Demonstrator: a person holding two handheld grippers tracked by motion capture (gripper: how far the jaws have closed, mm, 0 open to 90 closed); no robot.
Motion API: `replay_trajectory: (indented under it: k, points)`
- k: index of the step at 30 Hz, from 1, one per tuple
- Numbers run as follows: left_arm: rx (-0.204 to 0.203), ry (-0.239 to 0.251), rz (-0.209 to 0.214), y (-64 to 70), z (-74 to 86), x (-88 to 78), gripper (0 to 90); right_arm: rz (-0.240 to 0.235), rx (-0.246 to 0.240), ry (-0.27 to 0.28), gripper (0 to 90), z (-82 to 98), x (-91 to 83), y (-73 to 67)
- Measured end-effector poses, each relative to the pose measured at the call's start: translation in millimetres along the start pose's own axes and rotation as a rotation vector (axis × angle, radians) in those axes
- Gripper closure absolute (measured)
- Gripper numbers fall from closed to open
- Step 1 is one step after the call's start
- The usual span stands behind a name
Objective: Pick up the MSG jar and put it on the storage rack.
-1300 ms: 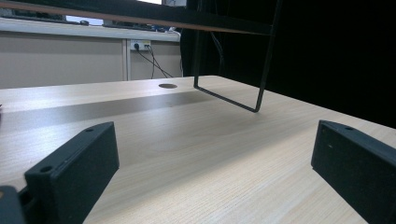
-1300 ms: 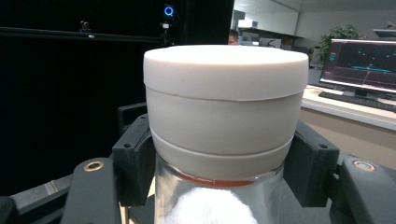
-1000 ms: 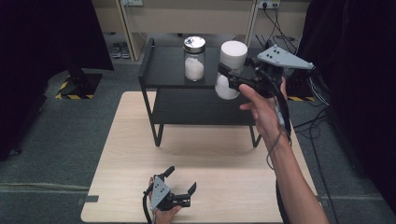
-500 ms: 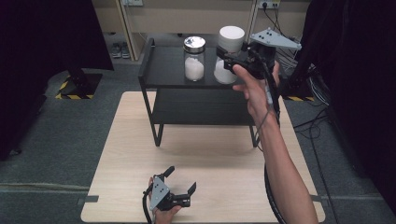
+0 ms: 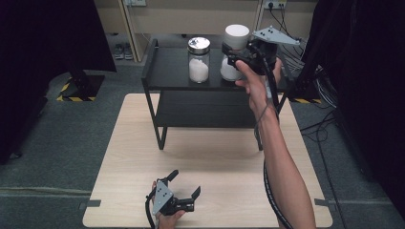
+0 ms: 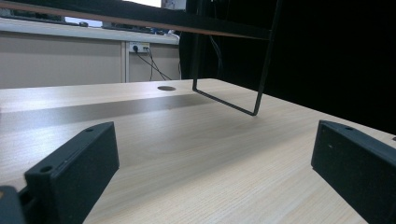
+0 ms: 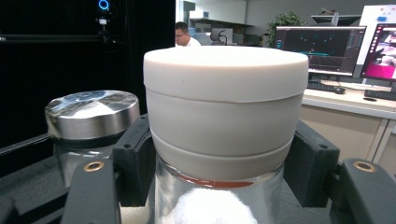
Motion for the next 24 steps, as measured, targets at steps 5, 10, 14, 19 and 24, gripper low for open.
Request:
replay_trajectory:
  k: [5,10,14,19,24]
  points:
    - [0.001,0.001,0.0,-0.1,0.1,-0.2,0.2,0.01,-0.002,0.002,35.4,0.2,5.7,-0.1]
    - [0.0,0.002,0.001,-0.2,0.2,-0.2,0.2,0.016,0.0,-0.002,35.4,2.1,7.4,1.6]
    - [-0.001,0.005,0.0,-0.1,0.5,-0.3,0.2,0.017,0.005,0.009,35.4,6.2,7.6,3.6]
    - [0.0,0.003,0.0,0.1,0.3,-0.2,0.2,0.016,0.002,0.007,35.2,6.3,7.2,4.2]
    - [0.002,0.002,0.0,0.1,0.1,-0.3,0.2,0.056,0.021,-0.001,11.1,7.5,6.1,1.4]
Point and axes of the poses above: each handheld gripper's, and its own axes: x roughly forward along the jaws, z roughly out of its underside, y roughly to its right, the point moved 5 cm from there along x, roughly forward along the jaws, and after that the axes turned 9 degrees about x, right-handed, at the moved point
